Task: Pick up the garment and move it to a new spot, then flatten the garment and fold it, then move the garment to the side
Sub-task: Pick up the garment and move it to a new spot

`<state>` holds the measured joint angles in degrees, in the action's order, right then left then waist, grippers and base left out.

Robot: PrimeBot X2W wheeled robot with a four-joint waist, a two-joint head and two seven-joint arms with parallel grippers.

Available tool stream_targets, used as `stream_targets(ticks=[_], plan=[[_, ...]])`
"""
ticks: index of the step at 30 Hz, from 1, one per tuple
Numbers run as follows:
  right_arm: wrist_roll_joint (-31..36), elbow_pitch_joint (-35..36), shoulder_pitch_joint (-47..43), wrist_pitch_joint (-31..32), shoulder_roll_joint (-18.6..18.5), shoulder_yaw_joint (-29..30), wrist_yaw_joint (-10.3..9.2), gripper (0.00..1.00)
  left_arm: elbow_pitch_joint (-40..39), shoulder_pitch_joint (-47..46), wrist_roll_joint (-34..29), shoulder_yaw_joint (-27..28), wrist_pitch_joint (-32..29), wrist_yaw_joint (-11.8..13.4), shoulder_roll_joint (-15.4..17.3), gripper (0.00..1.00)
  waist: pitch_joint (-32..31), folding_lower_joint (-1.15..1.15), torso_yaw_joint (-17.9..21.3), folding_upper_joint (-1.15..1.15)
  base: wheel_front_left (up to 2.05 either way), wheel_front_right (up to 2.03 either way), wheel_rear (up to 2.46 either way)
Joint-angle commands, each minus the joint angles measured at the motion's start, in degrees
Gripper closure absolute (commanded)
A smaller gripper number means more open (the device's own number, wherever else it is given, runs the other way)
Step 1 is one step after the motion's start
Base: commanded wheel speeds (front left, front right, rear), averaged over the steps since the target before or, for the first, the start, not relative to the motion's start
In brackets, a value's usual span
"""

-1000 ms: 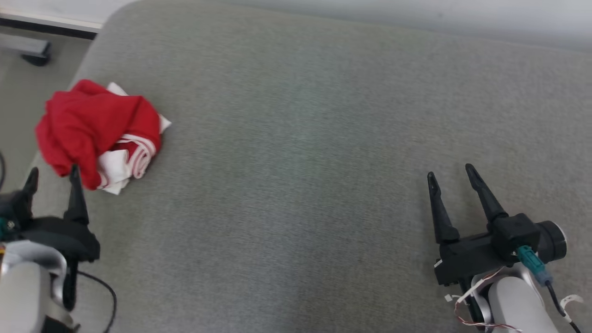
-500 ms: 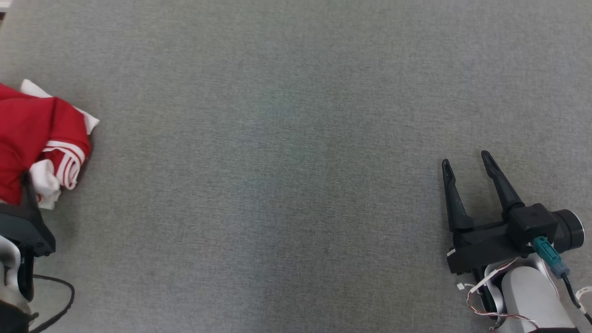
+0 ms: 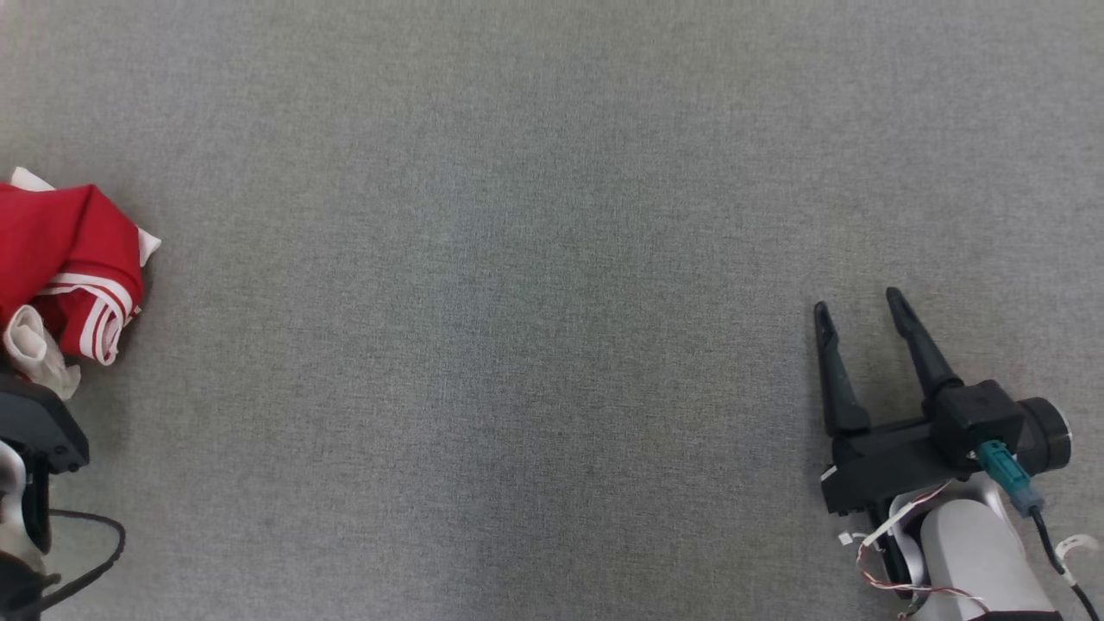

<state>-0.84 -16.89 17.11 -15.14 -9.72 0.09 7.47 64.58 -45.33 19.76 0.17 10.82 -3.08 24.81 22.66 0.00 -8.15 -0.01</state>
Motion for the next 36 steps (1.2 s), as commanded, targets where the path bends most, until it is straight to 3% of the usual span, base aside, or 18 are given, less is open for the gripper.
stream_targets(ticks=[1, 10, 15, 29, 36], plan=[[-0.2, -0.4, -0.5, 0.1, 0.7, -0.3, 0.02, 0.0, 0.3, -0.9, -0.5, -0.3, 0.6, -0.5, 0.6, 1.0, -1.2, 0.0, 0.4, 0.01, 0.0, 0.0, 0.0], [-1.0, -1.7, -1.2, 0.0, 3.4, -0.6, 0.02, 0.0, -3.0, -5.6, -2.9, -4.7, 2.8, -3.2, 1.6, 1.0, -5.8, 0.0, 2.6, 0.01, 0.0, 0.0, 0.0], [-1.2, -2.5, -2.1, 0.0, 4.7, -0.2, 0.02, 0.0, -7.0, -8.3, -5.0, -8.7, 3.4, -3.9, -0.3, 1.0, -8.6, 0.0, 4.8, 0.01, 0.0, 0.0, 0.0], [-1.6, -3.7, -4.4, 0.0, 6.6, 0.3, 0.02, 0.0, -16.7, -7.9, 0.8, -18.7, 4.1, -4.3, -10.4, 1.0, -13.0, 0.0, 11.8, 0.01, 0.0, 0.0, 0.0], [-1.4, -4.8, -6.0, 0.0, 6.8, 1.1, 0.02, 0.0, -21.0, -3.8, 6.6, -26.6, 4.3, -4.3, -17.9, 1.0, -15.4, 0.0, 14.3, 0.01, 0.0, 0.0, 0.0]])
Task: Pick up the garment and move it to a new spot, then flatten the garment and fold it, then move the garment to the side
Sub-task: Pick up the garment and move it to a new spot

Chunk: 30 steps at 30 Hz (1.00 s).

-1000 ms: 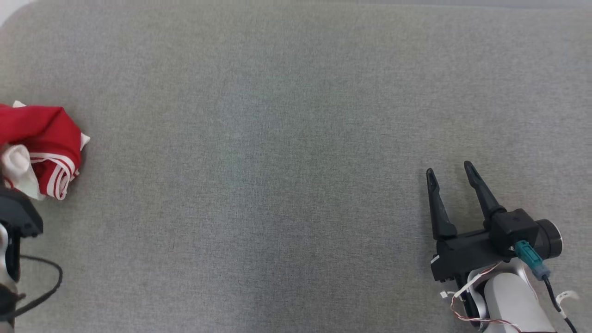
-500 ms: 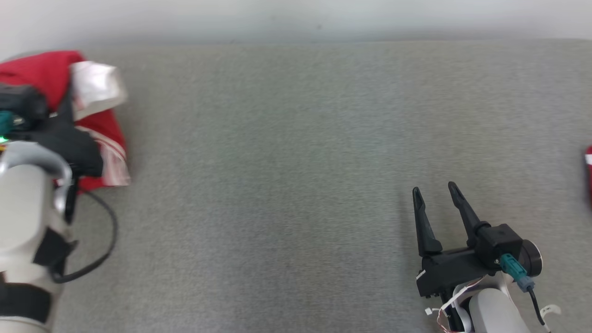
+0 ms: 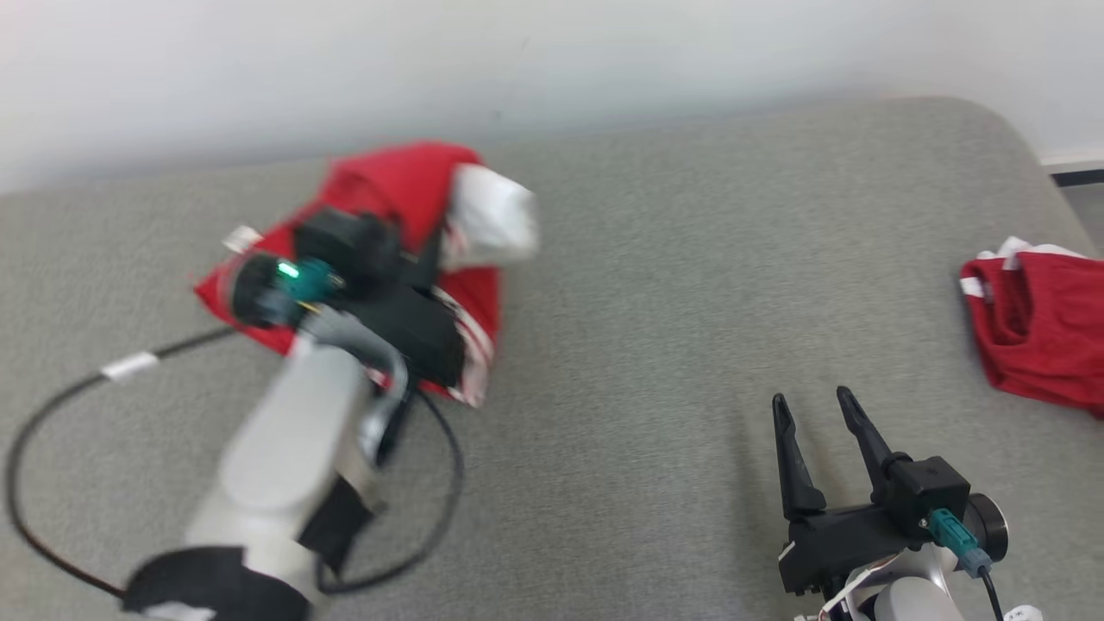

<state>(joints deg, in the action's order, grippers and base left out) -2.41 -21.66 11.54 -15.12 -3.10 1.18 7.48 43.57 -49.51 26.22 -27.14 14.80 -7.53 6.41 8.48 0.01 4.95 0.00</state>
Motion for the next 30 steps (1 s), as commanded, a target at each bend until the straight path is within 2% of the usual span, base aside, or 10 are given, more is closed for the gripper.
stream_targets(ticks=[1, 5, 9, 10, 11, 12, 16, 24, 30], plan=[[0.2, -0.1, -0.5, 0.0, 0.2, 0.0, 0.01, 0.0, -0.2, 1.1, 0.9, -0.3, 0.3, 0.1, -0.2, 1.0, -1.5, -0.01, 1.5, 0.0, 0.0, 0.0, 0.0], [-0.1, -0.6, -1.0, 0.0, 0.3, -0.5, 0.0, 0.0, -1.0, 3.9, 3.7, -3.4, 0.5, 0.1, -2.3, 1.0, -2.5, -0.01, 2.5, 0.0, 0.0, 0.0, 0.0], [-1.2, -0.8, -1.0, 0.0, 0.3, -1.1, 0.01, 0.0, -2.2, 6.9, 3.4, -4.0, 0.4, 0.1, -2.9, 1.0, -2.9, -0.01, 2.9, 0.0, 0.0, 0.0, 0.0], [-1.3, -0.9, -1.0, 0.0, 0.3, -1.2, 0.0, 0.0, -2.2, 7.7, 3.1, -3.7, 0.4, 0.1, -2.9, 0.86, -3.0, -0.01, 3.0, 0.0, 0.0, 0.0, 0.0], [-1.5, -1.0, -1.1, 0.0, 0.3, -1.3, 0.01, 0.0, -2.1, 8.5, 3.0, -3.0, 0.4, 0.2, -3.0, 0.58, -3.1, -0.01, 3.0, 0.0, 0.0, 0.0, 0.0], [-1.7, -1.0, -1.1, 0.0, 0.3, -1.3, 0.01, 0.0, -2.2, 9.2, 2.4, -2.7, 0.4, 0.3, -3.0, 0.0, -3.3, -0.01, 3.0, 0.0, 0.0, 0.0, 0.0], [-1.8, -1.1, -1.6, 0.0, 0.3, -0.9, 0.01, 0.0, -3.0, 13.1, 1.1, 0.3, 0.4, 0.7, -2.1, 0.0, -4.2, -0.01, 2.6, 0.0, 0.0, 0.0, 0.0], [-2.6, -0.6, -2.4, 0.0, 0.3, -0.7, 0.0, 0.0, -11.5, 25.6, -5.4, 9.2, 0.4, 4.1, 1.3, 0.0, -6.2, -0.01, 1.6, 0.0, 0.0, 0.0, 0.0], [-2.9, -0.4, -2.9, 0.0, 0.2, -0.9, 0.01, 0.0, -16.7, 34.4, -9.7, 16.2, 0.4, 5.1, 2.2, 0.0, -7.2, -0.01, 0.6, 0.0, 0.0, 0.0, 0.0]])
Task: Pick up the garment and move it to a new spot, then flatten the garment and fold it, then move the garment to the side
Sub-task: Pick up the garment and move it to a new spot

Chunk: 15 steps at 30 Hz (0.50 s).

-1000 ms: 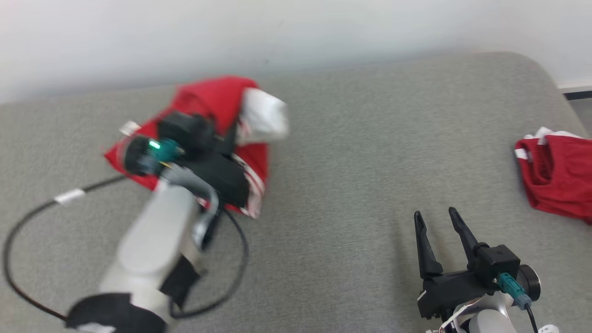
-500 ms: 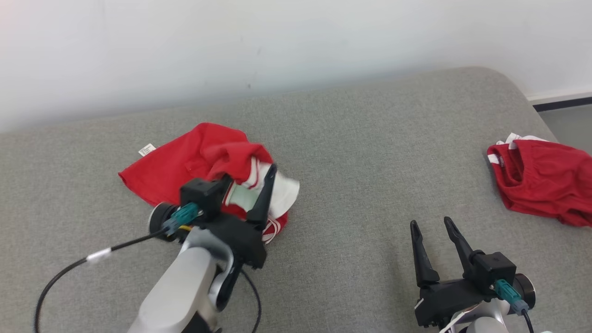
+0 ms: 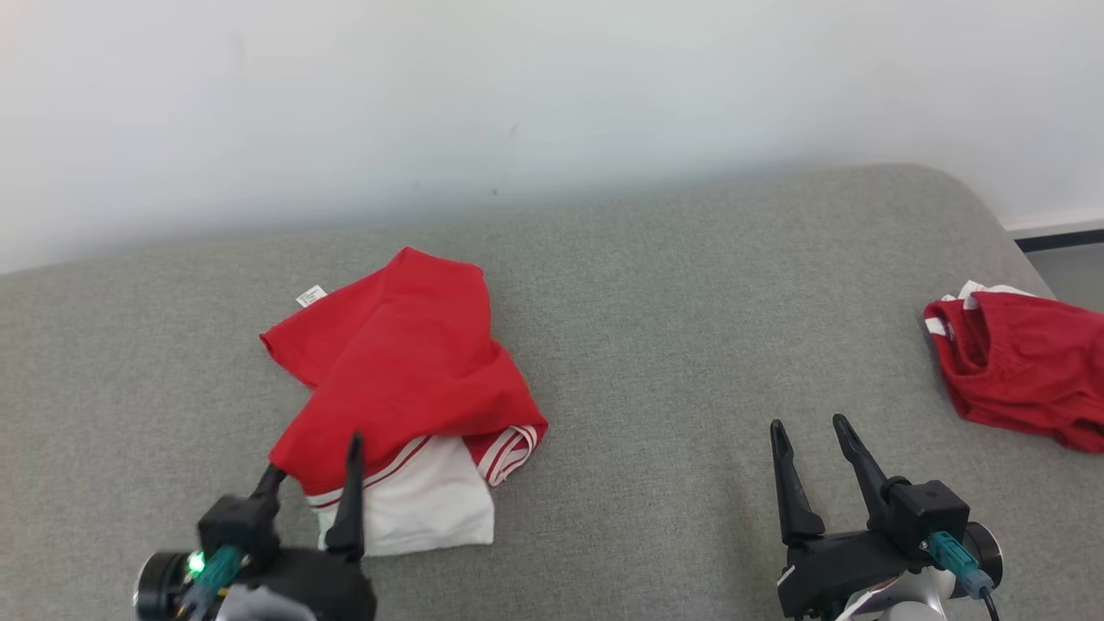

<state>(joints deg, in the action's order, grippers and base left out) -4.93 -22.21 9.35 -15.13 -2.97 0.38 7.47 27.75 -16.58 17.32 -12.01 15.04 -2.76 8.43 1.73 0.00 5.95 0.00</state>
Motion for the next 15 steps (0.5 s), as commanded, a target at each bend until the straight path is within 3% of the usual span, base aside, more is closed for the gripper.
stream_targets(ticks=[1, 15], plan=[[-0.4, 0.1, -0.7, 0.0, 0.1, -0.1, 0.02, 0.0, -0.9, 1.5, -0.8, 1.0, 0.2, 0.4, 0.2, 0.0, -0.4, 0.0, -0.4, 0.0, 0.0, 0.0, 0.0], [-0.4, 0.5, -2.0, 0.0, 0.1, -0.8, 0.02, 0.0, -8.6, 16.2, -8.5, 13.0, 0.2, 0.6, -2.2, 0.0, -3.0, 0.0, -0.5, 0.0, 0.0, 0.0, 0.0]])
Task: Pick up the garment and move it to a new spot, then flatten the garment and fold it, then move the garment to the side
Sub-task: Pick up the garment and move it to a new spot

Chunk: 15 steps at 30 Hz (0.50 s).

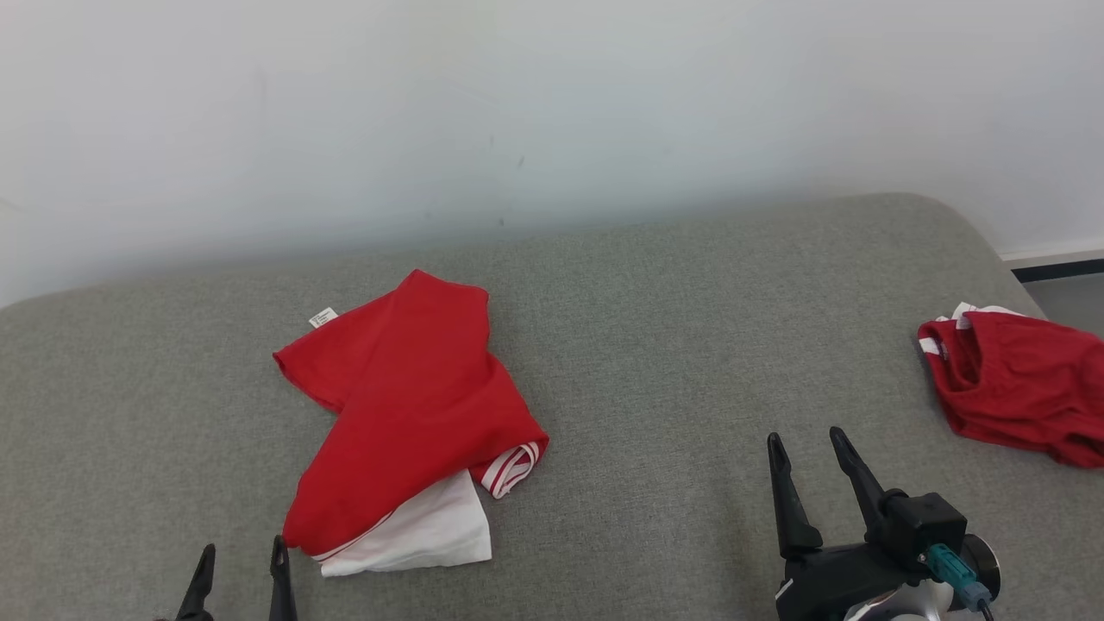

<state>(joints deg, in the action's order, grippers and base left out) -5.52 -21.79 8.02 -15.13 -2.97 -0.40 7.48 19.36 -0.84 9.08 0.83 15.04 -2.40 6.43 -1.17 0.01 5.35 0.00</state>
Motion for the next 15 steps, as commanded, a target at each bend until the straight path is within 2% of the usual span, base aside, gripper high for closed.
stream_targets(ticks=[1, 7, 15], plan=[[0.2, 0.1, -0.7, 0.0, 0.1, -0.1, 0.0, 0.0, -1.0, 1.3, -0.8, 0.9, 0.2, 0.4, -0.5, 0.0, -0.3, -0.01, 0.2, 0.0, 0.0, 0.0, 0.0], [0.7, 0.3, -1.3, 0.0, 0.1, -0.5, 0.0, 0.0, -5.1, 5.4, -3.3, 4.6, 0.2, 0.1, -2.1, 0.0, -0.8, -0.01, 0.5, 0.0, 0.0, 0.0, 0.0], [0.9, 0.1, -1.9, 0.0, 0.1, -1.3, 0.0, 0.0, -7.5, 7.1, -4.8, 4.9, 0.2, 0.2, -3.3, 0.0, -0.4, -0.01, 0.0, 0.0, 0.0, 0.0, 0.0]])
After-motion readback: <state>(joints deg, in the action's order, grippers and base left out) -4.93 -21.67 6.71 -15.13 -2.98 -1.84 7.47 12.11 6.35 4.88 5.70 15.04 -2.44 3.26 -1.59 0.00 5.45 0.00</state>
